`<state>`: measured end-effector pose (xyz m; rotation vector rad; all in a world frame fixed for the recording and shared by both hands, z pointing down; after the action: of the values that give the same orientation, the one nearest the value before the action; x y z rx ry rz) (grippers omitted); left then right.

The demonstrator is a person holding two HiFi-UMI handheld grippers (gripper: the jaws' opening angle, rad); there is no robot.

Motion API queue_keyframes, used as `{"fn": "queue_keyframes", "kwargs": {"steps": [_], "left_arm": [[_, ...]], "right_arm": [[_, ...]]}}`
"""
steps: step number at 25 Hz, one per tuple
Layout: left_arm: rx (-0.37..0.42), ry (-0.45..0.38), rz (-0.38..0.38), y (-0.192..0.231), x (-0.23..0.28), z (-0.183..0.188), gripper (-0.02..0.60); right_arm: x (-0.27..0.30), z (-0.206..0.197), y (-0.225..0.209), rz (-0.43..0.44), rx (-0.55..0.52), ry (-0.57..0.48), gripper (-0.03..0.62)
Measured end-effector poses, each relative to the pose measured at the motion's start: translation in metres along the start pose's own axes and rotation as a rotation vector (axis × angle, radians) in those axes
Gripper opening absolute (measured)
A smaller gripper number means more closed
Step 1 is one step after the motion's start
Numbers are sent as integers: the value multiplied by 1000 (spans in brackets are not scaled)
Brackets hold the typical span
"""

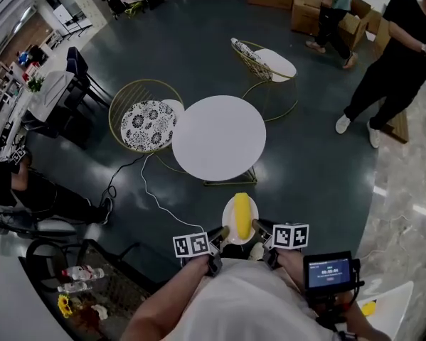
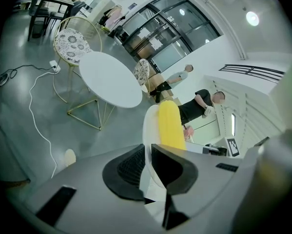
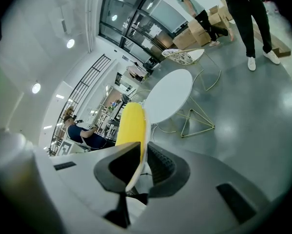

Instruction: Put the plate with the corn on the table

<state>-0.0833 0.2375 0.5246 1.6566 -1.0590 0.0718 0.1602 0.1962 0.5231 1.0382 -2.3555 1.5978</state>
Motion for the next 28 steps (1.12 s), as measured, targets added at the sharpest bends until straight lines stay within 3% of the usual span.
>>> {"fn": "queue_keyframes", "kwargs": {"steps": [28], "left_arm": [[69, 104, -121, 35, 71, 163, 44]], "right_arm": [[98, 104, 10, -151, 51, -118, 54]]}}
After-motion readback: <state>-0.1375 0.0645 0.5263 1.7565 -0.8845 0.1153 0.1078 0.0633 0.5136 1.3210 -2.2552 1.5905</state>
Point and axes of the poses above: the fingertips, and each gripper's own axes: x forward along the fingers, y to its left, z out of its top, the point moved 10 cm from there along -x, backward along the fingers, and after that the axes turned 6 degrees about -y, right-handed, at the moved point
